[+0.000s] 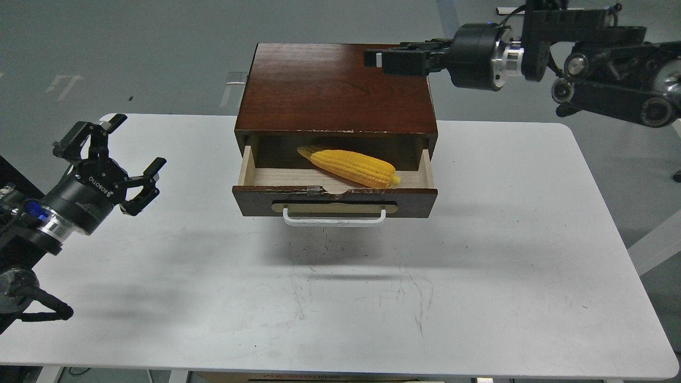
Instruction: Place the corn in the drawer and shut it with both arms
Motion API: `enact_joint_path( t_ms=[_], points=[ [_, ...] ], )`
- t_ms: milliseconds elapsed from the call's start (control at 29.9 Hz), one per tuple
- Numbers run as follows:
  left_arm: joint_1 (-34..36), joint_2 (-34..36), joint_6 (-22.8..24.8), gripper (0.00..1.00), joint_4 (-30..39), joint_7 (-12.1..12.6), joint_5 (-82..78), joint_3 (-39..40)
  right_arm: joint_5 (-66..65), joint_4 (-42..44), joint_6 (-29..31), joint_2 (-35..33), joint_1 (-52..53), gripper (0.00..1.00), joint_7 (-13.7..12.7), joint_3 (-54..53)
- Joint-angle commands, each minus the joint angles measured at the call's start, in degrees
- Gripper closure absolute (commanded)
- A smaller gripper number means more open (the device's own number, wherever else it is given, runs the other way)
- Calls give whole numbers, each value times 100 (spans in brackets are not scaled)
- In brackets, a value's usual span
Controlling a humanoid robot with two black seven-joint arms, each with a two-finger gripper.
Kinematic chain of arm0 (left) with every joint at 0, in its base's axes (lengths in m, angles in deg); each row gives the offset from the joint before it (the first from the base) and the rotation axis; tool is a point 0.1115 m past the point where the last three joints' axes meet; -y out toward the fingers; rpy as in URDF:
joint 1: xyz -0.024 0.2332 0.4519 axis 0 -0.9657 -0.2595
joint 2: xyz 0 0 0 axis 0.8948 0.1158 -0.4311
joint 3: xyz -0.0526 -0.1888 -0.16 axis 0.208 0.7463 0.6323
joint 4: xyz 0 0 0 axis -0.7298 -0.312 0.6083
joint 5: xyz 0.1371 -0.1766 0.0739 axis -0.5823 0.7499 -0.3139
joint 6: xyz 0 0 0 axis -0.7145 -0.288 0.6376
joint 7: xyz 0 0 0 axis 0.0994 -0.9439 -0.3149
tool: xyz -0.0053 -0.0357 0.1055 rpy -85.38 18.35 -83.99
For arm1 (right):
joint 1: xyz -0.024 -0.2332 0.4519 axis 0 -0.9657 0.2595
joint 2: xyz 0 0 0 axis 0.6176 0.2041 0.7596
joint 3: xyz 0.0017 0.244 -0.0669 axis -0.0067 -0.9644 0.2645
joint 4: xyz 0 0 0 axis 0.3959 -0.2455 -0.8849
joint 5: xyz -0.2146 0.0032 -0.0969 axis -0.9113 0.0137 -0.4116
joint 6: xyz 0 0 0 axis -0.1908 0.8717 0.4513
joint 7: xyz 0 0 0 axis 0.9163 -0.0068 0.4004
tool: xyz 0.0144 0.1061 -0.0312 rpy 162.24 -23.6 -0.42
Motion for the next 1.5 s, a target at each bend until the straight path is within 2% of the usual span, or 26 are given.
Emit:
enact_joint_path(
  t_ms=[0,100,234,267,401,669,836,936,1070,1203,1471],
  points=[
    [1,-40,0,0,-9,0,-2,-21,676,18,5,-562,-1207,4,1,-1041],
    [1,-75,0,0,-9,0,-2,-30,1106,36,5,-800,-2121,4,1,-1972],
    [-16,-102,0,0,-18,0,-37,-56,1932,272,67,-792,-3494,4,1,-3309],
    [-17,-102,0,0,-18,0,-37,-56,1934,273,67,-792,-3497,4,1,-3312],
    [-17,-93,0,0,-18,0,-370,-74,2898,720,627,-661,-4260,4,1,-3944],
    [-43,-31,0,0,-27,0,-371,-135,4184,1310,1727,-511,-4709,2,1,-4042],
    [71,12,0,0,-88,0,-380,-135,4316,1310,1807,-370,-4797,1,1,-4077],
    [300,267,0,0,-80,0,-397,-135,4466,1310,1842,-388,-4806,0,1,-4077],
    [1124,723,0,0,-1,0,-983,-135,4466,1328,1939,-388,-4877,0,1,-4077],
    [1688,944,0,0,367,0,-1863,-118,4457,1337,1930,-388,-4912,0,1,-4060],
    [1979,971,0,0,2274,0,-4148,-30,4404,1337,1957,-414,-5052,0,1,-4016]
  ],
)
